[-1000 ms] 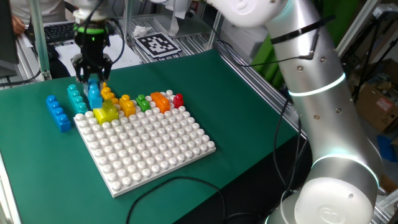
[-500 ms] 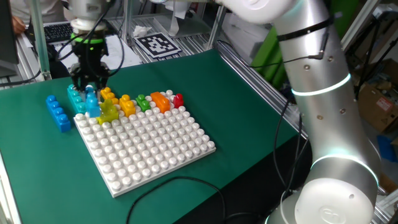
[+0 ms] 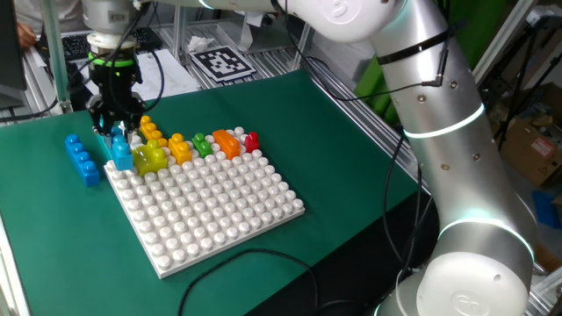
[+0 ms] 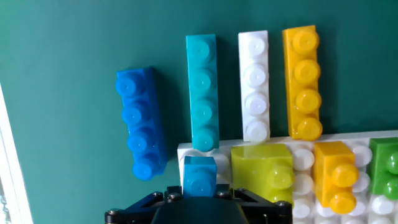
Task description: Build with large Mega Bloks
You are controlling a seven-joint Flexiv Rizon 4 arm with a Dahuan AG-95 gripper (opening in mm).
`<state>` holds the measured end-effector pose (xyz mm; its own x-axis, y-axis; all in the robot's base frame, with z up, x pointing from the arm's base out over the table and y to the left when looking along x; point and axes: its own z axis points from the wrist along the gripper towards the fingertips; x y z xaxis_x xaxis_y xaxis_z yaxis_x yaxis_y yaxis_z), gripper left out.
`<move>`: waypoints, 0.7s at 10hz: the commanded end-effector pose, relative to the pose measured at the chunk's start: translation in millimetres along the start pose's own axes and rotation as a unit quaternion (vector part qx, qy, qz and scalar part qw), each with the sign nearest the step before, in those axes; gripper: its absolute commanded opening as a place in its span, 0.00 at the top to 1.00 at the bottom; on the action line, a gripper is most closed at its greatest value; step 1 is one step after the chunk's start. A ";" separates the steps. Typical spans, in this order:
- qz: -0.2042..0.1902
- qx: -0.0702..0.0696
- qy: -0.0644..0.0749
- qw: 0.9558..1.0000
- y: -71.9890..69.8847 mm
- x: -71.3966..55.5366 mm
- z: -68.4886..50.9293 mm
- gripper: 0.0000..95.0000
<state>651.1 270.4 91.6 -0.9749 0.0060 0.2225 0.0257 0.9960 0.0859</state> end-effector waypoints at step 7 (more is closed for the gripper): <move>-0.009 0.002 -0.005 1.000 6.5 0.0 18.6 1.00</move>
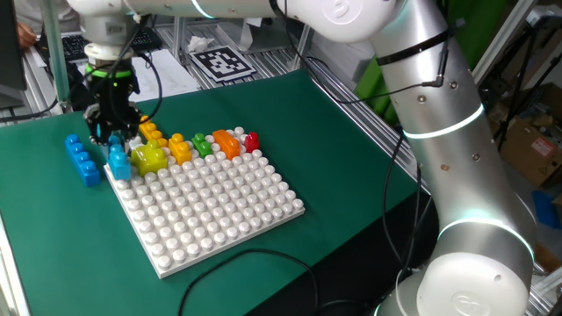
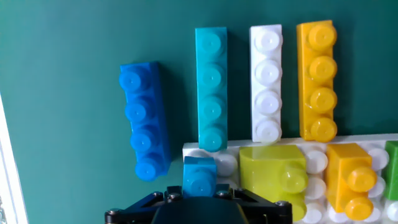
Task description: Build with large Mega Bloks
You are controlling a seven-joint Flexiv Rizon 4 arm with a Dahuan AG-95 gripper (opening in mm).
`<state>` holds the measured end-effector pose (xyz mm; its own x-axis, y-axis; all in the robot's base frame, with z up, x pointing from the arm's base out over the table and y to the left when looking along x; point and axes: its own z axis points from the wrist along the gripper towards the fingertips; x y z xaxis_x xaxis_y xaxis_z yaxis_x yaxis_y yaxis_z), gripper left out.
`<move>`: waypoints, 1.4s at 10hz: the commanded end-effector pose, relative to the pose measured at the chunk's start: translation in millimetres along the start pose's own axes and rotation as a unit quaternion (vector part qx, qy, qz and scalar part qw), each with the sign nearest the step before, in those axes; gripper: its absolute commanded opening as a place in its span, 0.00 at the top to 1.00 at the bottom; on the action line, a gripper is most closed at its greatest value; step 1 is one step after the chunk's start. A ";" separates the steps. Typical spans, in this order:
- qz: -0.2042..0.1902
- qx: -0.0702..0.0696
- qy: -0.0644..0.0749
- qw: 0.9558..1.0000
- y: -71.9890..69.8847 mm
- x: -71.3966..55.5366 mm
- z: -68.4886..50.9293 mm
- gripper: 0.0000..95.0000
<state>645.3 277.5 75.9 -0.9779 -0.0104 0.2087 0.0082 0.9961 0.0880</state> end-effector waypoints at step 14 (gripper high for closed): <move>-0.009 0.021 -0.047 0.999 -0.4 -11.9 24.6 1.00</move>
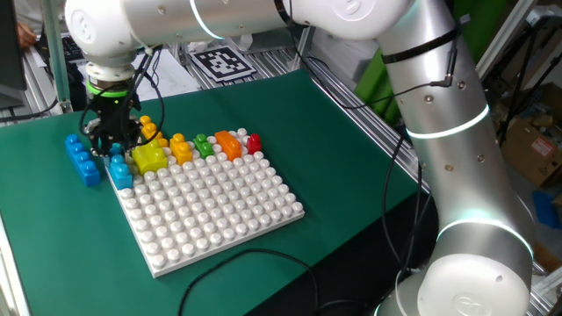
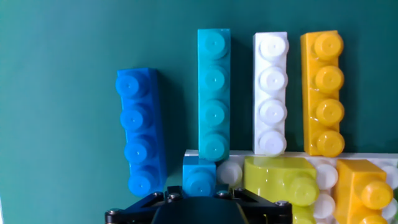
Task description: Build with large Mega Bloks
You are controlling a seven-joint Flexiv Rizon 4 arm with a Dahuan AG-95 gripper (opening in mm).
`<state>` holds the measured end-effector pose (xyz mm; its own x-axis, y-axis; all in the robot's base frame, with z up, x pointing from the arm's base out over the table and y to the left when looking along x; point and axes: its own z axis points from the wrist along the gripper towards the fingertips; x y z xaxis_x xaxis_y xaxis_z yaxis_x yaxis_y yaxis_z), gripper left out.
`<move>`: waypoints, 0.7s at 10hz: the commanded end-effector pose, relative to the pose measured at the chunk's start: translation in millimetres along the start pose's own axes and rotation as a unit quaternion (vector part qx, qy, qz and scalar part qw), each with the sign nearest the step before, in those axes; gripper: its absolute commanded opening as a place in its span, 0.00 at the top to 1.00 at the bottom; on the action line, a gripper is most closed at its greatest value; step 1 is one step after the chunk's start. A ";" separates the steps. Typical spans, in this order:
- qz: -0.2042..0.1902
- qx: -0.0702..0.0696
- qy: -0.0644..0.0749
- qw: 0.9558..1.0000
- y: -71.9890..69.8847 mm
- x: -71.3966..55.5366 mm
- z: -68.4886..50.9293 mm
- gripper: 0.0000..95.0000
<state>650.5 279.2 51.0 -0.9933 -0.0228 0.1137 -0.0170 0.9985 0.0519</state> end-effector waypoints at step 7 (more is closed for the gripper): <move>0.008 0.010 -0.011 1.000 0.4 0.2 -0.5 0.80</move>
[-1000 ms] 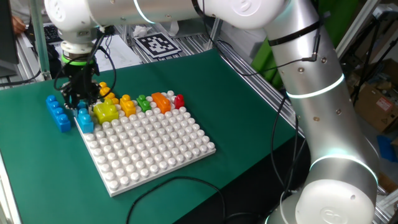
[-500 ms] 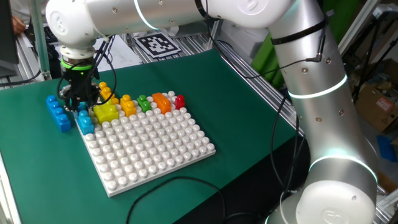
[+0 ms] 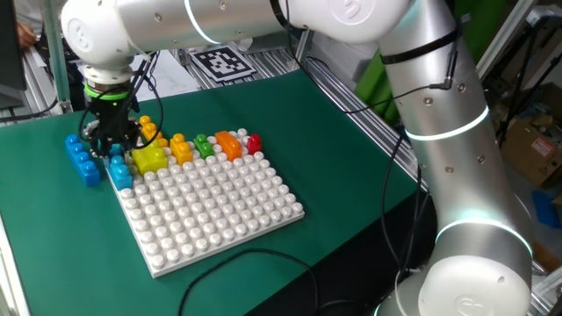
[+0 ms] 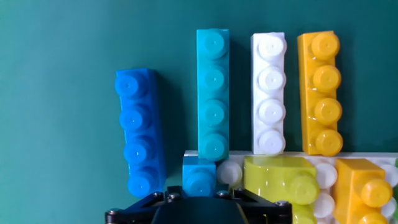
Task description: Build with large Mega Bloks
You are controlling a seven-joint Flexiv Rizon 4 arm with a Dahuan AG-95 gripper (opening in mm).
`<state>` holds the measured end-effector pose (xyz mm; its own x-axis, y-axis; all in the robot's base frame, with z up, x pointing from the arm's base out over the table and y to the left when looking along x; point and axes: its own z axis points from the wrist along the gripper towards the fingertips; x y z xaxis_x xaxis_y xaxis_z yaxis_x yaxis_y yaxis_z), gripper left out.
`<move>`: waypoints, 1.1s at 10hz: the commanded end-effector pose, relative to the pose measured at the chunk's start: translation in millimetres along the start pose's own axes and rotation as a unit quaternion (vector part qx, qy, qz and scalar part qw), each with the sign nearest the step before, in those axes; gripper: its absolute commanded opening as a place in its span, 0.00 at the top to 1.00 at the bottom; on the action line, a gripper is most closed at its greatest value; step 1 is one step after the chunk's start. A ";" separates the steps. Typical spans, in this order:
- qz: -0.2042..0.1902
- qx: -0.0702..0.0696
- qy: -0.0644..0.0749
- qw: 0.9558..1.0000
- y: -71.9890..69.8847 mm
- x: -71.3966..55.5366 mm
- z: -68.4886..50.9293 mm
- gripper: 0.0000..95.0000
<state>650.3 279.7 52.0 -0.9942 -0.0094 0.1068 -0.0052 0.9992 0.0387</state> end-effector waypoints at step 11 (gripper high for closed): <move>0.019 -0.003 0.012 1.000 0.4 11.4 -21.8 0.80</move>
<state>641.7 279.5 74.6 -0.9910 0.0268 0.1308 0.0325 0.9986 0.0413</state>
